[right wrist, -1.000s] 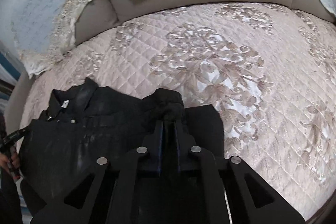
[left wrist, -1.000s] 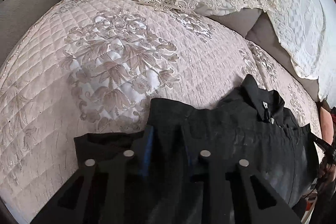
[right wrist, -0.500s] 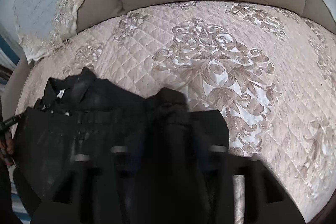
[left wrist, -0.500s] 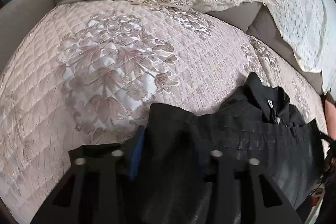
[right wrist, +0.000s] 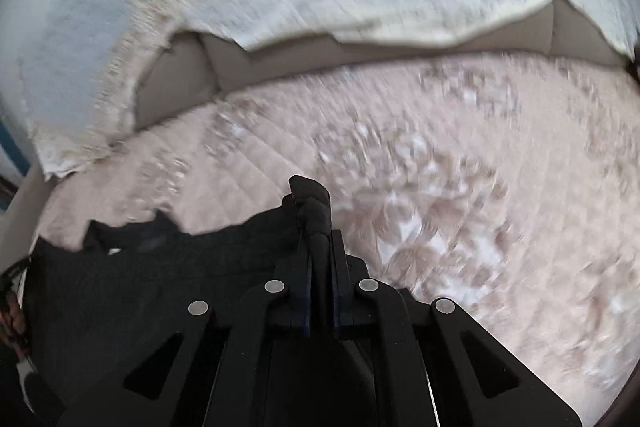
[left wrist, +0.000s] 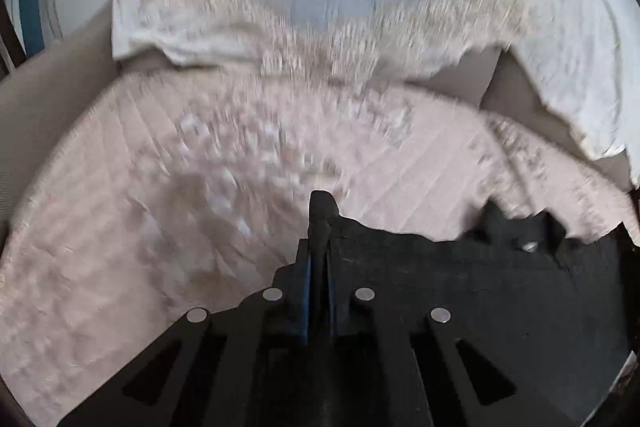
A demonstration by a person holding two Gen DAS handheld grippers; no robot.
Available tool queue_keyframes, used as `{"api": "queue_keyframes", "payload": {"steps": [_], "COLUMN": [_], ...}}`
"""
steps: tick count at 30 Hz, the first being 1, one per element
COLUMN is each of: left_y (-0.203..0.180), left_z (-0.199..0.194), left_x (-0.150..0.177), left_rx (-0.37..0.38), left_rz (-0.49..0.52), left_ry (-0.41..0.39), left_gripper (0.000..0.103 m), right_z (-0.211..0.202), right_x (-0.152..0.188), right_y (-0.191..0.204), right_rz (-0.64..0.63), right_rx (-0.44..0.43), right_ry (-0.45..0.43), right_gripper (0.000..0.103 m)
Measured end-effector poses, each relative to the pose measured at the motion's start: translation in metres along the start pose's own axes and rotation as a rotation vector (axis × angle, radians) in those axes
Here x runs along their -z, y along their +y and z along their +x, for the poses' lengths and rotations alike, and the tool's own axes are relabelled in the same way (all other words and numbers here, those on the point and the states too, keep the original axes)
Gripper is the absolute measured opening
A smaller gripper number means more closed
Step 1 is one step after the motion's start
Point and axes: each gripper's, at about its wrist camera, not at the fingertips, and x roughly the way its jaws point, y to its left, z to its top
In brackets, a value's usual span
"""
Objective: Fold large clothes
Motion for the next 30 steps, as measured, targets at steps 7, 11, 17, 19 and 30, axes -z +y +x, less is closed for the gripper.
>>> {"api": "queue_keyframes", "payload": {"steps": [7, 11, 17, 19, 30], "left_y": [0.009, 0.011, 0.005, 0.007, -0.042], "left_z": [0.022, 0.027, 0.021, 0.004, -0.137], "left_x": [0.011, 0.012, 0.004, 0.001, 0.083], "left_rx": [-0.01, -0.009, -0.056, -0.066, 0.14], "left_rz": [-0.037, -0.049, -0.023, -0.033, 0.102], "left_ry": [-0.007, 0.008, 0.038, 0.02, -0.142], "left_gripper": [0.011, 0.012, 0.025, 0.031, 0.049], "right_z": [0.021, 0.032, 0.016, -0.014, -0.105], "right_x": [0.011, 0.012, 0.004, 0.006, 0.107], "right_y": [-0.012, -0.014, -0.01, 0.0, 0.041], "right_rz": [0.014, 0.026, 0.031, 0.024, -0.106], "right_rx": [0.006, -0.001, 0.021, 0.001, 0.045], "right_ry": [-0.015, 0.016, 0.04, -0.025, -0.067], "right_gripper": [0.015, 0.017, 0.029, 0.036, 0.041]}}
